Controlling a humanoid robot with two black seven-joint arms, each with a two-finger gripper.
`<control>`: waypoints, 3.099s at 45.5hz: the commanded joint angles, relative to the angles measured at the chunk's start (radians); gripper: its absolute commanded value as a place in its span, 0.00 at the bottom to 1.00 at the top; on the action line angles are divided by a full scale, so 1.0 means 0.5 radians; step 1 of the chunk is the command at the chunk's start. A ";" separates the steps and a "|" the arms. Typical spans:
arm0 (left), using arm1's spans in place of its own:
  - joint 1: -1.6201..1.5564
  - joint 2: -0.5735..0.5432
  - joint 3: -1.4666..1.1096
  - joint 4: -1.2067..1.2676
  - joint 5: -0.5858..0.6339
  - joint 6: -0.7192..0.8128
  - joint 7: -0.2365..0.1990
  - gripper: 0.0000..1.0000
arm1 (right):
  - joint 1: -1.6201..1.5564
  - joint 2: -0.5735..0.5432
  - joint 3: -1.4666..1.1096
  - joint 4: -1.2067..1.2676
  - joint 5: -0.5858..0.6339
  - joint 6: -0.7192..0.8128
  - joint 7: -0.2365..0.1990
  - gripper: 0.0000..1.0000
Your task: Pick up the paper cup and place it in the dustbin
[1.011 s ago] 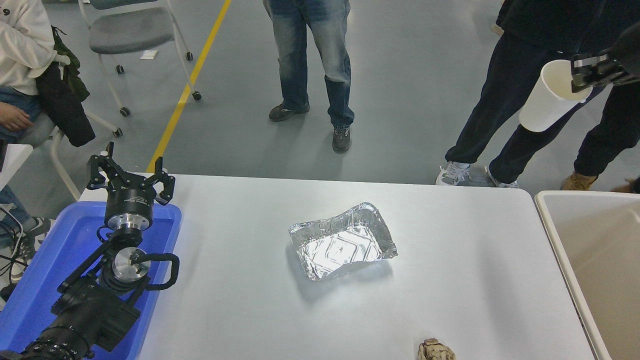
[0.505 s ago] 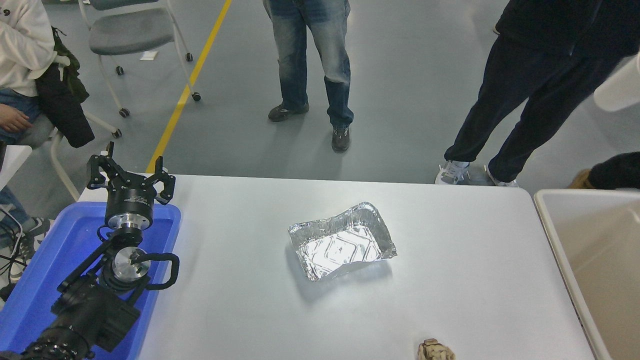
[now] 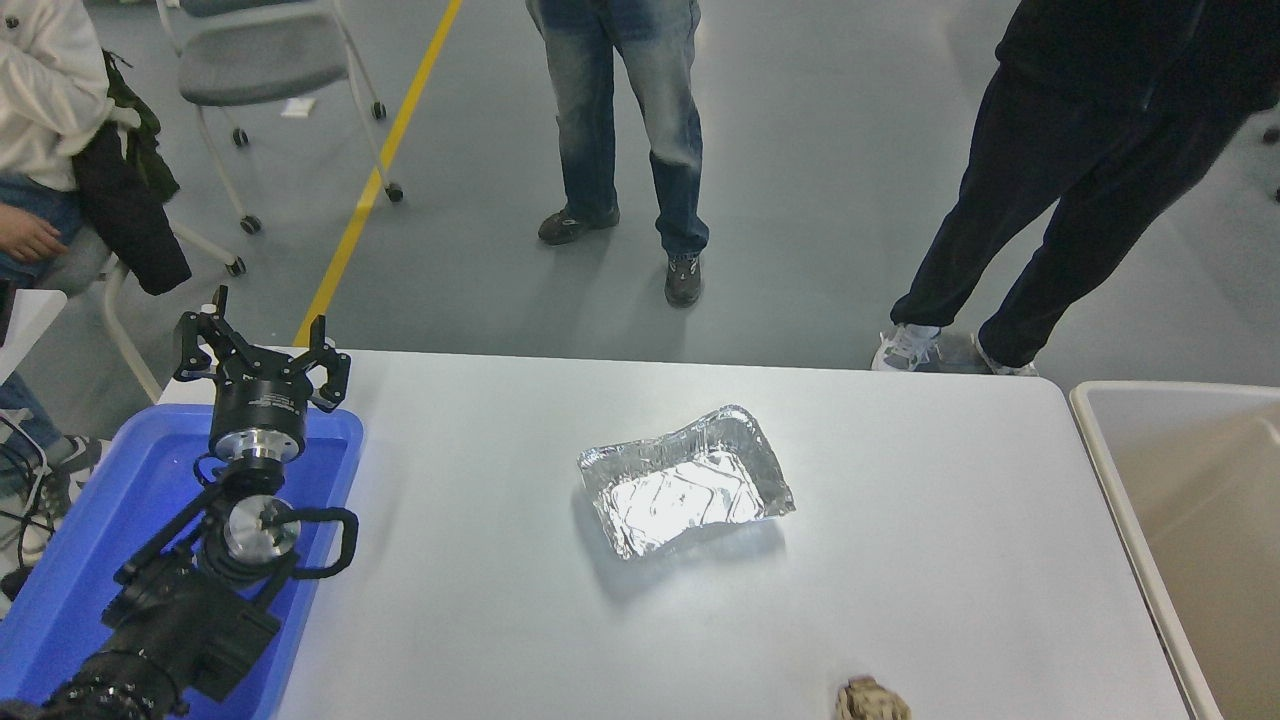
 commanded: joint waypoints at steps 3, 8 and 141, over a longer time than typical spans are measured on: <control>0.000 0.000 0.000 0.003 0.000 0.000 0.002 0.99 | -0.649 0.503 0.570 -0.600 0.121 -0.075 0.005 0.00; -0.003 0.000 0.000 0.003 0.000 0.000 -0.001 0.99 | -0.756 0.567 0.724 -0.603 0.124 -0.078 0.005 0.00; -0.003 0.000 0.000 0.003 0.003 0.000 -0.001 0.99 | 1.786 -0.038 -1.699 2.140 -0.913 0.017 0.051 1.00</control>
